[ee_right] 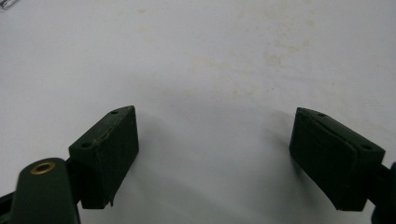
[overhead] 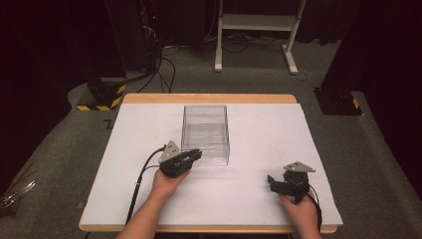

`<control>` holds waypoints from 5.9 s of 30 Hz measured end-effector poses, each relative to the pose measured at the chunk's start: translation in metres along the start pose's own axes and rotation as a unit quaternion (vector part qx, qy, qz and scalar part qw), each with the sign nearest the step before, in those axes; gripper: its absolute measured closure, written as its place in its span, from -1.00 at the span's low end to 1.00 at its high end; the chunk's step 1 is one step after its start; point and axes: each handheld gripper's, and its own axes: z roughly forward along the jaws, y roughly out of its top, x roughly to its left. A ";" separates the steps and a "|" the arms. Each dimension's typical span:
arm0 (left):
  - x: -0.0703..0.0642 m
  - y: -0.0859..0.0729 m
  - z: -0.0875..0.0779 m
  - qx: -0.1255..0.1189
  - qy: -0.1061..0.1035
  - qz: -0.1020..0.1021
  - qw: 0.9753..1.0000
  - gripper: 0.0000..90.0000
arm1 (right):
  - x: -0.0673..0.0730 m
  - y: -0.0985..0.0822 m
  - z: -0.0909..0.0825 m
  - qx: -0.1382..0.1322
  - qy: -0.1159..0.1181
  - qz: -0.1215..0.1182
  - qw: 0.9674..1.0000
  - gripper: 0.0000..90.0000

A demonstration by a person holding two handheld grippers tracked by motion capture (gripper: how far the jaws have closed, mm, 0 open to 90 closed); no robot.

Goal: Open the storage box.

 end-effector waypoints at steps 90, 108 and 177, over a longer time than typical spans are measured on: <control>-0.062 -0.037 -0.074 -0.010 -0.086 0.009 0.996 0.93 | 0.000 0.000 0.000 0.000 0.001 0.000 1.000 -0.65; -0.077 -0.046 -0.090 -0.005 -0.101 0.007 0.995 0.95 | 0.000 0.000 0.000 0.000 0.000 0.000 1.000 -0.64; 0.024 -0.031 -0.141 -0.031 0.161 -0.026 0.986 0.62 | 0.000 0.000 0.000 -0.001 0.000 -0.001 1.000 -0.64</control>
